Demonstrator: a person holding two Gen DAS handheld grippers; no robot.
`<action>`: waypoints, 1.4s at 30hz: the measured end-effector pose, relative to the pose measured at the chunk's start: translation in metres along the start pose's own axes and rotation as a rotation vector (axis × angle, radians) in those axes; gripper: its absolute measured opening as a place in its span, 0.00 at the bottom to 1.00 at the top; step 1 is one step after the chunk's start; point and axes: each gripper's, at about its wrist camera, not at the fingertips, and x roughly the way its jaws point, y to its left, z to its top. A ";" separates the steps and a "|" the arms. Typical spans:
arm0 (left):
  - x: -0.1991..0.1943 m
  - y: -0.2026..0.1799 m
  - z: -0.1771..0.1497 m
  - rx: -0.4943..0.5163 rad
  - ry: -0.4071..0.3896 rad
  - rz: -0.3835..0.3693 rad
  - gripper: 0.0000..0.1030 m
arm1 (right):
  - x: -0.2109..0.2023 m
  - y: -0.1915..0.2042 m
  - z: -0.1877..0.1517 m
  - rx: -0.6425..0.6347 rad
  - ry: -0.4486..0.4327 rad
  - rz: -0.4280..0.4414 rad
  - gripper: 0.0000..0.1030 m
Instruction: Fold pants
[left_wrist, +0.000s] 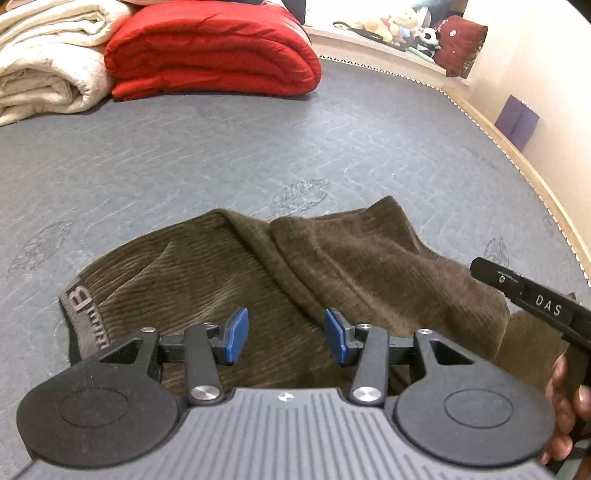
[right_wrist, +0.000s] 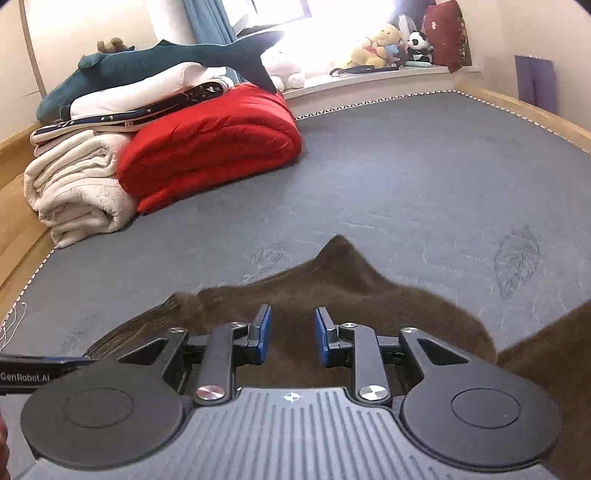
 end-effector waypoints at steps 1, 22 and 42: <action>0.002 -0.001 0.003 0.001 -0.002 -0.008 0.50 | 0.003 -0.003 0.006 -0.015 0.003 0.012 0.27; 0.019 0.032 0.007 -0.045 0.034 -0.009 0.51 | 0.204 -0.058 0.065 -0.353 0.372 0.056 0.55; 0.023 0.035 0.015 -0.075 0.029 0.007 0.51 | 0.124 -0.094 0.150 -0.203 0.041 0.184 0.02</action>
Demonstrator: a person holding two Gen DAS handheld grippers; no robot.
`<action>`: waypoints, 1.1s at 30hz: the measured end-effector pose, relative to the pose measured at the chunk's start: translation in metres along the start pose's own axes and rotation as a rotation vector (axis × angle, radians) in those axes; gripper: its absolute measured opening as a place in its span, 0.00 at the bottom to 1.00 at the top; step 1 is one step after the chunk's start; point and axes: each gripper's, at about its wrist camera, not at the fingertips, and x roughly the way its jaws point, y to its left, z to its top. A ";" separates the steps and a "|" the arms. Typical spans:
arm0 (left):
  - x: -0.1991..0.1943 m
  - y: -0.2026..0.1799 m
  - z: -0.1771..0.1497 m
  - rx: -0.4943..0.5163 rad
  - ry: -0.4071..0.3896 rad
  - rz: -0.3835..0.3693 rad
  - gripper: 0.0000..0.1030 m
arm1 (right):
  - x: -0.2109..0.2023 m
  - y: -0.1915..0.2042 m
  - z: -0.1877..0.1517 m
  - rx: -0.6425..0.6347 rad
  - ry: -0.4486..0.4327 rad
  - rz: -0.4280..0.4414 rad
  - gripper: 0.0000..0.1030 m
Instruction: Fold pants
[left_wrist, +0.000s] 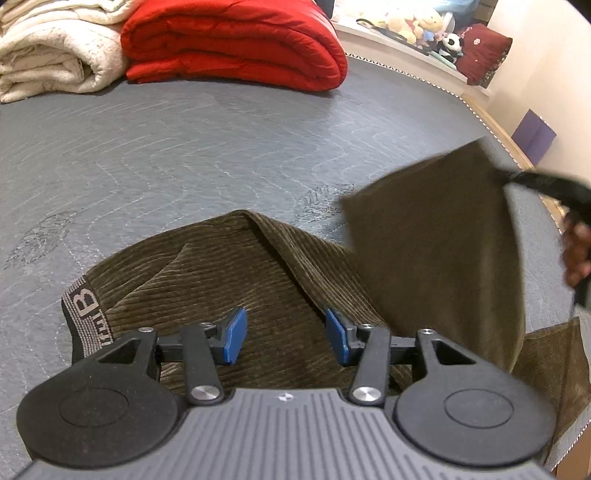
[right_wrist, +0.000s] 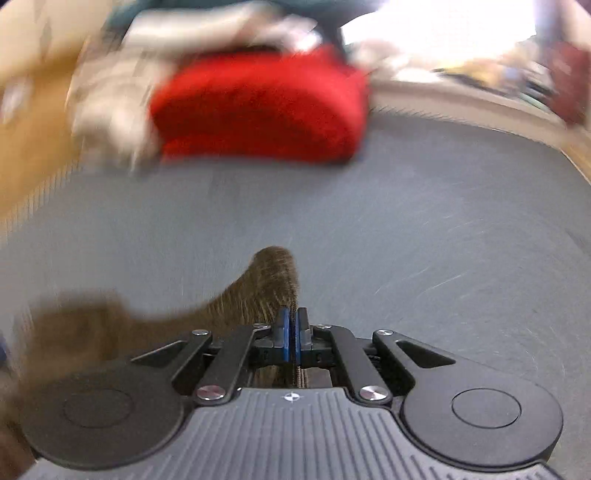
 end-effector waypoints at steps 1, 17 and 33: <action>0.001 -0.001 0.000 0.002 0.000 0.000 0.51 | -0.014 -0.016 0.006 0.064 -0.056 -0.029 0.02; 0.028 -0.032 -0.008 0.058 0.048 -0.068 0.57 | -0.083 -0.238 -0.156 0.948 -0.081 -0.666 0.07; 0.117 -0.094 -0.035 0.162 0.189 -0.175 0.61 | -0.094 -0.288 -0.147 1.019 -0.216 -0.593 0.43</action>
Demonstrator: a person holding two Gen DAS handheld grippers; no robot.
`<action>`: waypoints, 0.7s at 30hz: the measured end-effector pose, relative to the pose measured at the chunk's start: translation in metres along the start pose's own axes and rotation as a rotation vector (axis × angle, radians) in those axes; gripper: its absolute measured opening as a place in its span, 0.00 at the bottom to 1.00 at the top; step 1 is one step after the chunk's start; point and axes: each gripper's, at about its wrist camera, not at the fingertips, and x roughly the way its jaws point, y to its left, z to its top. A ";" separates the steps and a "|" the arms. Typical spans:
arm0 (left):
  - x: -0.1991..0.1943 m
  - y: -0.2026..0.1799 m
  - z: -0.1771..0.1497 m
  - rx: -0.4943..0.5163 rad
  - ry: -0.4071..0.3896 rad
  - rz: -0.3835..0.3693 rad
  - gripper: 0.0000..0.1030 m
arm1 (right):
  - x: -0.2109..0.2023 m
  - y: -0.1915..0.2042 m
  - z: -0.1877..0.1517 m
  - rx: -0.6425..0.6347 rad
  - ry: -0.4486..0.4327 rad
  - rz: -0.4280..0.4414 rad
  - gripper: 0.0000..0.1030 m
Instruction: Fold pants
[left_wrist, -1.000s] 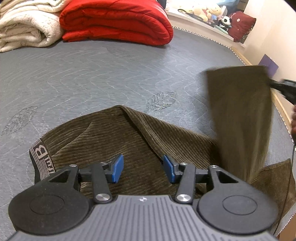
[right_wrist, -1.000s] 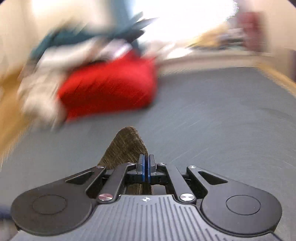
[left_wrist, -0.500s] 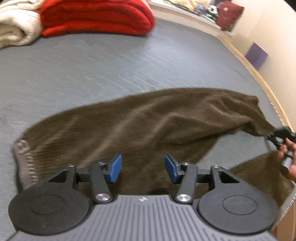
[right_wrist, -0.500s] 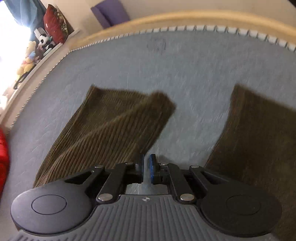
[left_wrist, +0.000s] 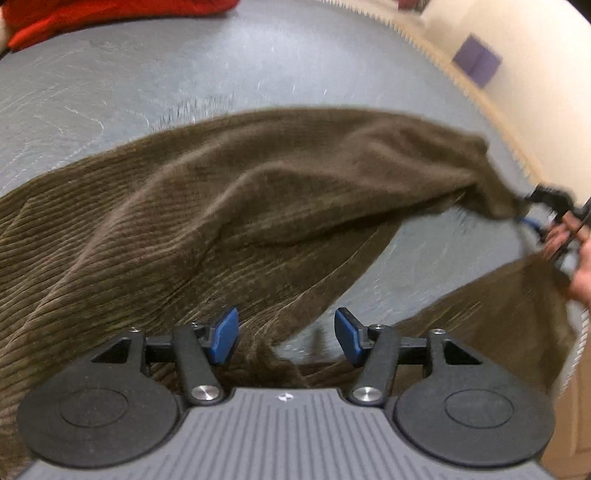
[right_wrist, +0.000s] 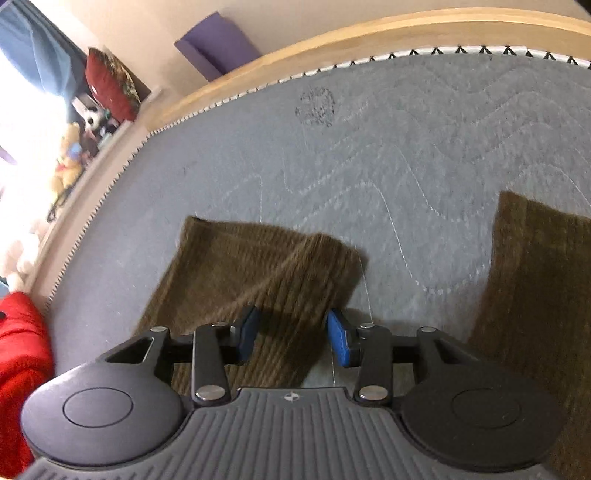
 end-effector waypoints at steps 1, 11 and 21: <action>0.006 -0.002 0.000 0.016 0.010 0.019 0.61 | 0.000 -0.002 0.000 -0.001 0.005 -0.013 0.43; 0.006 -0.007 0.004 0.144 -0.031 0.120 0.09 | -0.001 0.048 0.019 -0.166 -0.155 -0.087 0.06; -0.020 0.022 -0.011 0.283 0.112 0.001 0.14 | 0.002 -0.005 0.023 -0.098 -0.027 -0.409 0.08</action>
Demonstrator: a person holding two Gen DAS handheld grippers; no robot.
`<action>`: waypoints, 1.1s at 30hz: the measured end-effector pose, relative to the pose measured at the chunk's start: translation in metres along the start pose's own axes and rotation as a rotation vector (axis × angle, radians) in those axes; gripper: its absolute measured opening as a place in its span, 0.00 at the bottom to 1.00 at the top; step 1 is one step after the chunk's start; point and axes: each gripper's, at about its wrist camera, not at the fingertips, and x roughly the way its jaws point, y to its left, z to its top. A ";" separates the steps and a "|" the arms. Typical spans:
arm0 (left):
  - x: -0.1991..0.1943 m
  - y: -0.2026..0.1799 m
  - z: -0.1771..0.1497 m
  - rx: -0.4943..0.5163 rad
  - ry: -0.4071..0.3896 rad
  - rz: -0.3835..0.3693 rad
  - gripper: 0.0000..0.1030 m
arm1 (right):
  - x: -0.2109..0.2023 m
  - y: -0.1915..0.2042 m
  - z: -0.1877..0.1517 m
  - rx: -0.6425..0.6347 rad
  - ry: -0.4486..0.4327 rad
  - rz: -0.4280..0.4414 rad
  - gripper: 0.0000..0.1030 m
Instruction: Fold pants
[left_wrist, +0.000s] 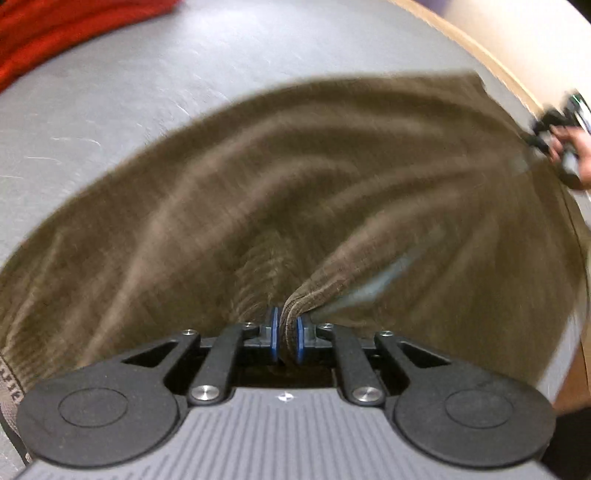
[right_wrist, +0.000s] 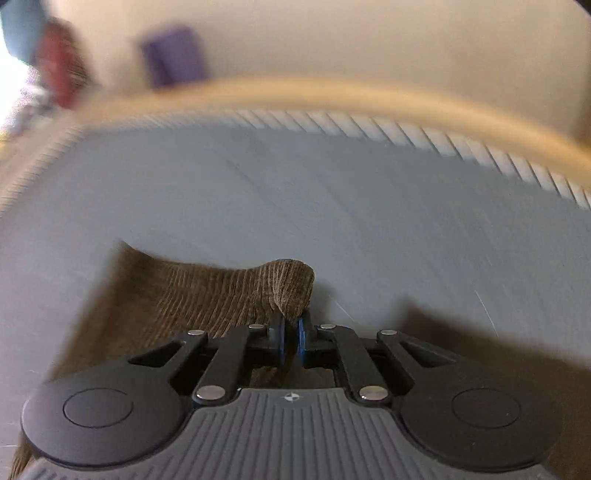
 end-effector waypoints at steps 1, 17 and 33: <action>0.000 -0.001 -0.002 0.013 0.009 -0.006 0.16 | -0.002 -0.002 -0.003 -0.020 -0.026 0.002 0.12; -0.035 0.092 -0.040 -0.229 -0.064 0.141 0.41 | -0.225 0.039 -0.083 -0.420 -0.361 0.438 0.33; -0.076 0.166 -0.085 -0.390 -0.125 0.247 0.34 | -0.368 0.090 -0.322 -0.813 -0.056 0.865 0.42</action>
